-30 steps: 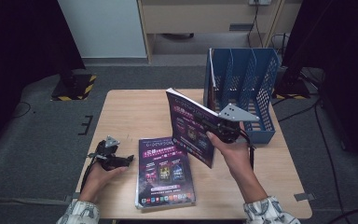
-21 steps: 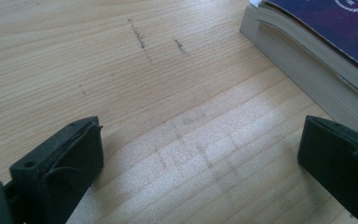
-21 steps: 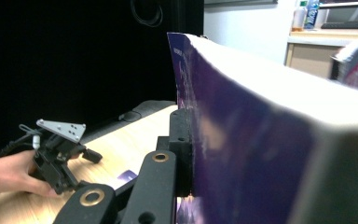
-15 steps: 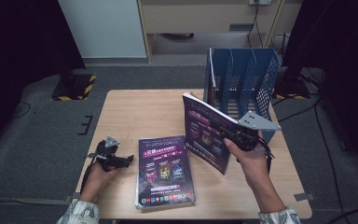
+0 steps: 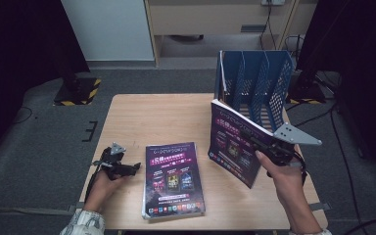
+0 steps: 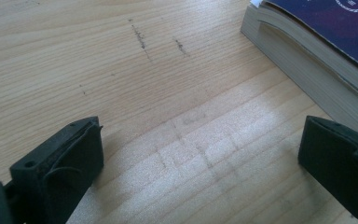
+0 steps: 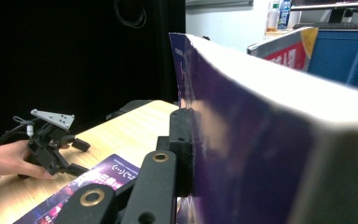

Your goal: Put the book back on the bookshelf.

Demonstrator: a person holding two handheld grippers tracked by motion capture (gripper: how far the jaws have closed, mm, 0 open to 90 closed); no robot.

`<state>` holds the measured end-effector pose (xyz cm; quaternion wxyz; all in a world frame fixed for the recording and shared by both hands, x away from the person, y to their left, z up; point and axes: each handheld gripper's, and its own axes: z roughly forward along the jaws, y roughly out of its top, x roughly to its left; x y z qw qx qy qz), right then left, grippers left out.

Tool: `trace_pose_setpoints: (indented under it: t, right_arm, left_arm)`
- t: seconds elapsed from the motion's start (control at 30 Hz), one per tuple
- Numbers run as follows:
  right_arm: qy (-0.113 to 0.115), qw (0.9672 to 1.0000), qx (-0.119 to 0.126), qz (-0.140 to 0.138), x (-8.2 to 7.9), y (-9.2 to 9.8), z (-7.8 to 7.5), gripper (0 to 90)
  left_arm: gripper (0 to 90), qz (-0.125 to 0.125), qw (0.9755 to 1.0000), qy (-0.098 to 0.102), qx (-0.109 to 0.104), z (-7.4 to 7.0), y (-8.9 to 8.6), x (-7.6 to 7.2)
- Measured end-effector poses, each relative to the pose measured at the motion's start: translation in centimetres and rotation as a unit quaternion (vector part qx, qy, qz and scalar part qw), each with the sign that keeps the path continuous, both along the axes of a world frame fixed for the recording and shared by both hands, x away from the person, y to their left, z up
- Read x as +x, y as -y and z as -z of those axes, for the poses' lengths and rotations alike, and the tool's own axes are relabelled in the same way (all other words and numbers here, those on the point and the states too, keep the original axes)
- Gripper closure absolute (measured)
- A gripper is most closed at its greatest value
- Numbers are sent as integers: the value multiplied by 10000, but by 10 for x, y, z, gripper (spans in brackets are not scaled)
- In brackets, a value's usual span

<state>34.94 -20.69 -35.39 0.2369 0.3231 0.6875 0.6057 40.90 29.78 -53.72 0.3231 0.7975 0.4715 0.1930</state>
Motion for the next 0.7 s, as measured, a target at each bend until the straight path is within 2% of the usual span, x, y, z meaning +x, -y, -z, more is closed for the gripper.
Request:
trace_pose_setpoints:
  t: [0.33, 0.7]
  right_arm:
    - [-16, 9999, 93, 46, -9, 19, -5, 824]
    - [-52, 9999, 112, 30, -14, 31, -28, 824]
  left_arm:
    - [0, -7, 10000, 0, 0, 0, 0, 0]
    - [0, -21, 10000, 0, 0, 0, 0, 0]
